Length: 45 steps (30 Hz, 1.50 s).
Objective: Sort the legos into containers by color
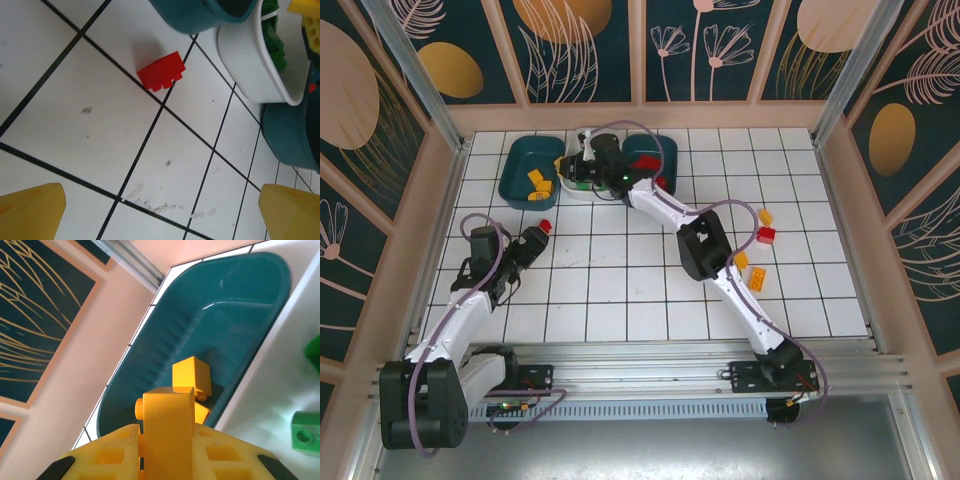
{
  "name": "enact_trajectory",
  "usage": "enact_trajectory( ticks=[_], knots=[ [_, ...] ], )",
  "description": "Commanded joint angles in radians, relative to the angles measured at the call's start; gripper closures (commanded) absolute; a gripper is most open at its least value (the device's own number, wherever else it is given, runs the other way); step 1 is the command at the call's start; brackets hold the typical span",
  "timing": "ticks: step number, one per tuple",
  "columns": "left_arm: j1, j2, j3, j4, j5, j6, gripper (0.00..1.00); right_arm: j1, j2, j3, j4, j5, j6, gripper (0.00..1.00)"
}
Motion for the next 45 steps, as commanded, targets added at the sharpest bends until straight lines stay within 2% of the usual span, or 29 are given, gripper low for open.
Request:
enact_trajectory(
  ticks=[1,8,9,10,11,12,14,19,24,30,34,37,41,45],
  knots=[
    [0.007,-0.009,-0.009,0.021,0.043,-0.008,0.01,0.018,0.038,0.045,0.012,-0.026,-0.011,0.78],
    [0.007,-0.025,-0.013,0.024,0.089,0.001,0.02,0.05,0.115,0.15,0.068,-0.019,-0.023,0.75],
    [0.007,-0.029,-0.011,0.019,0.096,0.003,0.01,0.053,0.119,0.152,0.07,-0.009,-0.02,0.7],
    [0.007,-0.031,-0.009,0.017,0.102,0.004,0.02,0.053,0.119,0.151,0.069,-0.011,-0.02,0.56],
    [0.007,-0.036,-0.009,0.015,0.107,0.006,0.01,0.054,0.115,0.151,0.055,0.004,-0.022,0.37],
    [0.006,-0.043,-0.01,0.014,0.109,0.005,0.02,0.053,0.109,0.151,0.043,0.018,-0.032,0.29],
    [0.008,-0.057,-0.013,0.017,0.111,0.006,0.02,0.053,0.082,0.151,0.022,0.028,-0.056,0.23],
    [0.007,-0.08,-0.007,0.017,0.117,-0.001,0.02,0.051,-0.035,0.118,-0.01,0.062,-0.128,0.22],
    [0.007,-0.105,-0.002,0.04,0.136,0.006,0.01,0.045,-0.218,0.002,-0.075,0.109,-0.189,0.28],
    [0.005,-0.086,0.007,0.12,0.123,-0.004,0.04,0.021,-0.552,-0.415,-0.032,0.224,-0.223,0.28],
    [-0.022,-0.038,0.003,0.214,0.152,-0.027,0.08,-0.023,-0.8,-0.772,-0.068,0.415,-0.247,0.28],
    [-0.159,0.015,0.022,0.261,0.107,-0.013,0.09,-0.106,-1.003,-1.08,-0.105,0.566,-0.199,0.26],
    [-0.37,0.148,0.085,0.352,0.079,0.002,0.09,-0.281,-1.265,-1.454,-0.162,0.601,-0.107,0.24],
    [-0.519,0.269,0.145,0.432,0.086,0.013,0.09,-0.391,-1.403,-1.646,-0.26,0.629,-0.09,0.21]
  ],
)
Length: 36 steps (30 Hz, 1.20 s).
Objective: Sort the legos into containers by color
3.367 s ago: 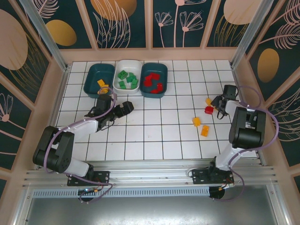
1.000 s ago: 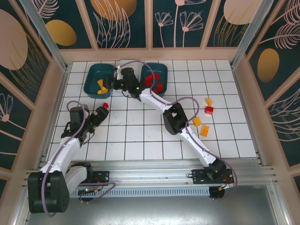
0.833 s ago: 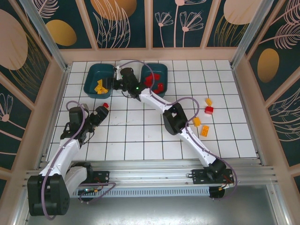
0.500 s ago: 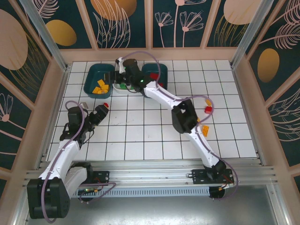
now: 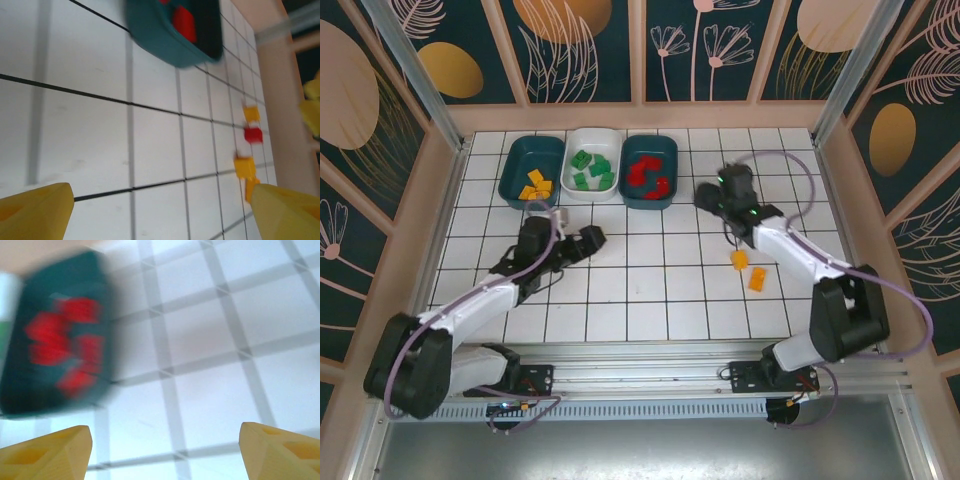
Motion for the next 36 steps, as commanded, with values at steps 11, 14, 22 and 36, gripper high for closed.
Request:
enact_trajectory(
  ticks=[11,14,22,36],
  knots=[
    [-0.11,0.145,0.211,0.0,-0.024,0.128,0.03,-0.028,0.028,-0.182,-0.143,0.047,0.058,0.21],
    [-0.11,0.142,0.22,-0.02,-0.036,0.142,0.02,-0.01,0.079,-0.181,-0.134,0.049,0.061,0.23],
    [-0.093,0.153,0.223,-0.074,-0.128,0.13,0.03,0.044,0.136,-0.161,-0.119,0.105,0.052,0.55],
    [0.336,-0.021,0.115,-0.154,-0.236,-0.081,0.02,0.331,0.301,0.213,0.093,-0.062,0.018,0.78]
  ],
)
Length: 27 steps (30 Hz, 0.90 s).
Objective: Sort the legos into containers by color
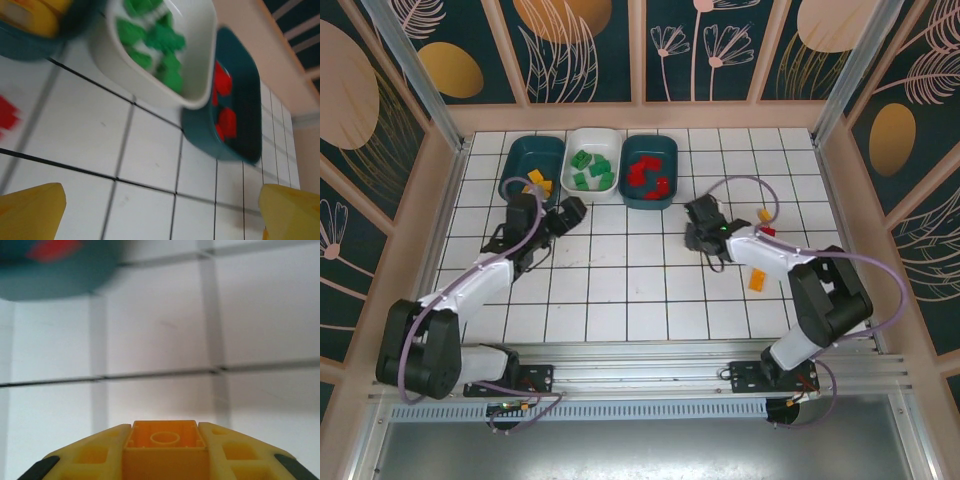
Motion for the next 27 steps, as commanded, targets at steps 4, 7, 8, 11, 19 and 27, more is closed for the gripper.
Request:
enact_trajectory(
  ticks=[4,7,8,11,19,27],
  knots=[
    [0.201,0.01,0.007,0.072,-0.119,-0.139,0.03,0.106,0.272,0.361,0.147,-0.127,-0.051,0.78],
    [0.266,0.136,0.174,-0.001,-0.096,-0.099,0.01,0.119,0.381,0.495,0.216,-0.231,-0.053,0.79],
    [0.284,0.167,0.214,-0.023,-0.101,-0.082,0.01,0.121,0.417,0.533,0.242,-0.26,-0.049,0.79],
    [0.342,0.255,0.282,0.031,-0.054,-0.021,0.02,0.138,0.549,0.698,0.274,-0.323,-0.051,0.8],
    [0.452,0.56,0.586,-0.034,0.11,0.138,0.04,0.169,0.908,1.233,0.223,-0.46,-0.061,0.79],
    [0.457,0.785,0.805,-0.152,0.249,0.26,0.04,0.174,1.164,1.569,0.254,-0.477,0.0,0.69]
  ],
)
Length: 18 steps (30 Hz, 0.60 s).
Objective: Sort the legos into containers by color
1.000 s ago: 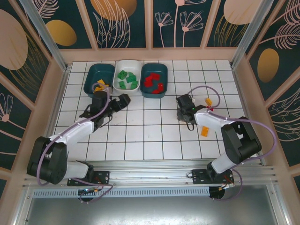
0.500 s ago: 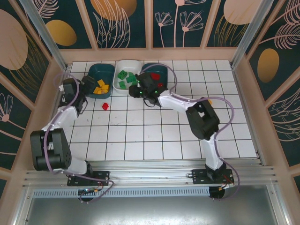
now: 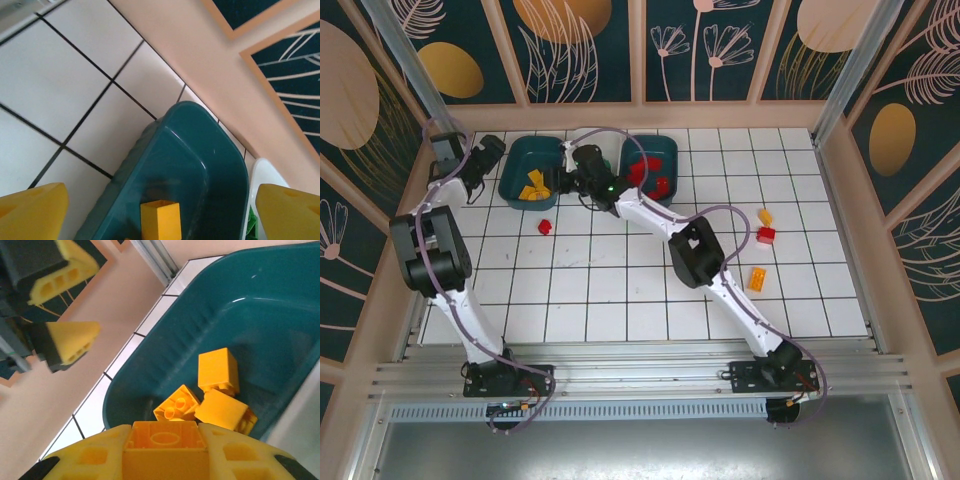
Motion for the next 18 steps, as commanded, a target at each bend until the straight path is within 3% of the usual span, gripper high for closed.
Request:
enact_trajectory(
  ticks=[1,2,3,6,14,18],
  knots=[
    [0.0,0.055,0.034,-0.068,0.105,0.079,0.04,-0.001,0.074,0.106,0.033,-0.016,0.034,0.53],
    [0.001,0.069,0.043,-0.069,0.124,0.083,0.04,0.0,0.083,0.126,0.024,-0.013,0.03,0.42],
    [0.001,0.086,0.058,-0.083,0.127,0.09,0.04,-0.001,0.081,0.136,0.019,-0.007,0.023,0.38],
    [0.0,0.126,0.097,-0.105,0.129,0.114,0.04,0.0,0.04,0.133,0.009,0.009,-0.014,0.31],
    [0.0,0.194,0.173,-0.129,0.181,0.138,0.07,0.0,-0.142,-0.011,-0.039,0.062,-0.097,0.3],
    [0.0,0.209,0.201,-0.117,0.215,0.163,0.1,-0.022,-0.292,-0.161,-0.155,0.191,-0.138,0.33]
  ],
)
